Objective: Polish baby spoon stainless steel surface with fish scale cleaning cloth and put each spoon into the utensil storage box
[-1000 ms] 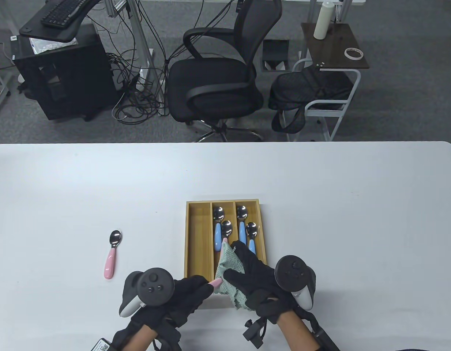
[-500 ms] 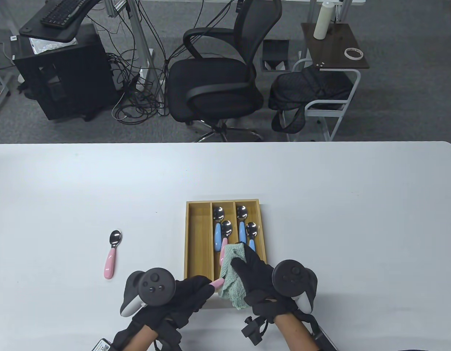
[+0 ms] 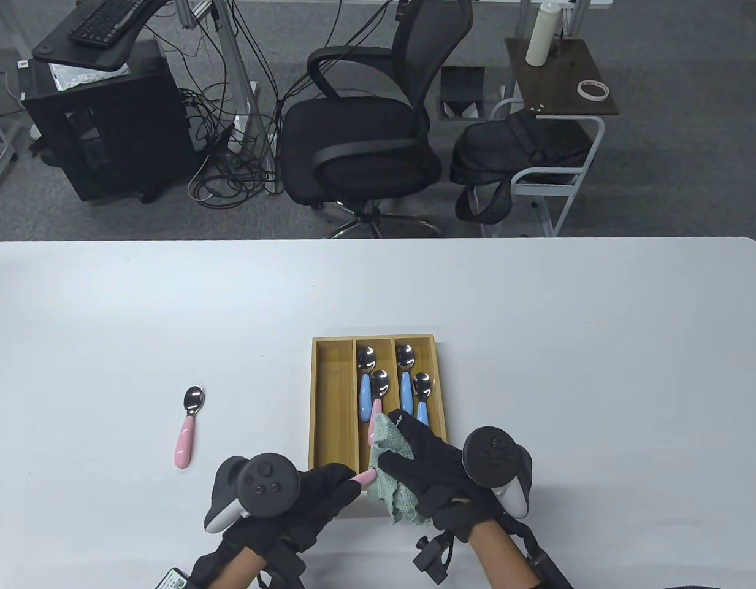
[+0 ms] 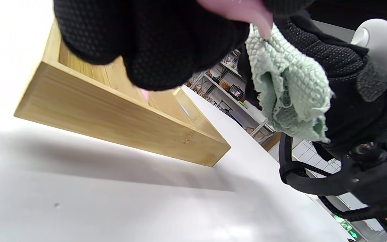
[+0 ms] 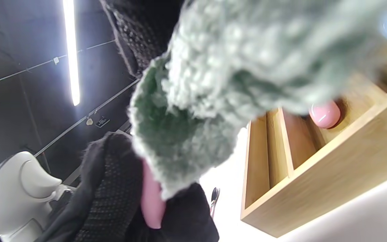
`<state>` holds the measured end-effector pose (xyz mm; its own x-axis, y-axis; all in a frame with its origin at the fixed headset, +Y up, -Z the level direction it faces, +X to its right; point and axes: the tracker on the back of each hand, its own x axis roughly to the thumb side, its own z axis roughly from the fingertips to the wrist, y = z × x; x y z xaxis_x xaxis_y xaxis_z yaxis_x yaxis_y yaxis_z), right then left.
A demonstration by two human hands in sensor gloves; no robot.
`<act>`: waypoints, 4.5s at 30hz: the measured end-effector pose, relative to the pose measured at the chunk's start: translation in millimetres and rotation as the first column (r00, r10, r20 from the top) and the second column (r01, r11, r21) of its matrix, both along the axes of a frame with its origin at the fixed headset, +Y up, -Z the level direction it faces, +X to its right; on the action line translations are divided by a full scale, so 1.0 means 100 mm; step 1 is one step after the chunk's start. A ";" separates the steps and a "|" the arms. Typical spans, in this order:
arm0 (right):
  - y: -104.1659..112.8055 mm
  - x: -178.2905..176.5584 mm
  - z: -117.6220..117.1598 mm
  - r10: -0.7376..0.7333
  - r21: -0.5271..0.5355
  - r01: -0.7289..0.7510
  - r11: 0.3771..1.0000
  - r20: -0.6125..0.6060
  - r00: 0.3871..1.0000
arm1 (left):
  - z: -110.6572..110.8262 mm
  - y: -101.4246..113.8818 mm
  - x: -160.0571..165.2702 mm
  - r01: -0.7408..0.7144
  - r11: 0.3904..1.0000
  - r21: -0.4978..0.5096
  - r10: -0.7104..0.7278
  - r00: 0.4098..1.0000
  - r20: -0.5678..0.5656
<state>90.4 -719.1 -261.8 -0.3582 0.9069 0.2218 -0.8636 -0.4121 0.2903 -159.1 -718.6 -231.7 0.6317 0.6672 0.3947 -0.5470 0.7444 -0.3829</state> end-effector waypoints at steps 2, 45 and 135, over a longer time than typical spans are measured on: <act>0.00 -0.01 0.00 0.005 0.010 -0.005 1.000 0.015 1.000 | 0.00 0.00 0.00 0.009 1.000 0.015 -0.009 1.000 -0.006; 0.06 -0.02 0.00 0.236 0.179 -0.245 0.953 0.071 0.969 | -0.03 -0.09 0.09 -0.006 0.997 -0.081 0.017 0.990 0.137; 0.06 0.58 -0.11 0.194 0.117 -0.223 0.968 0.218 0.957 | -0.70 -0.21 -1.88 0.284 0.837 -0.467 -0.546 0.471 -0.693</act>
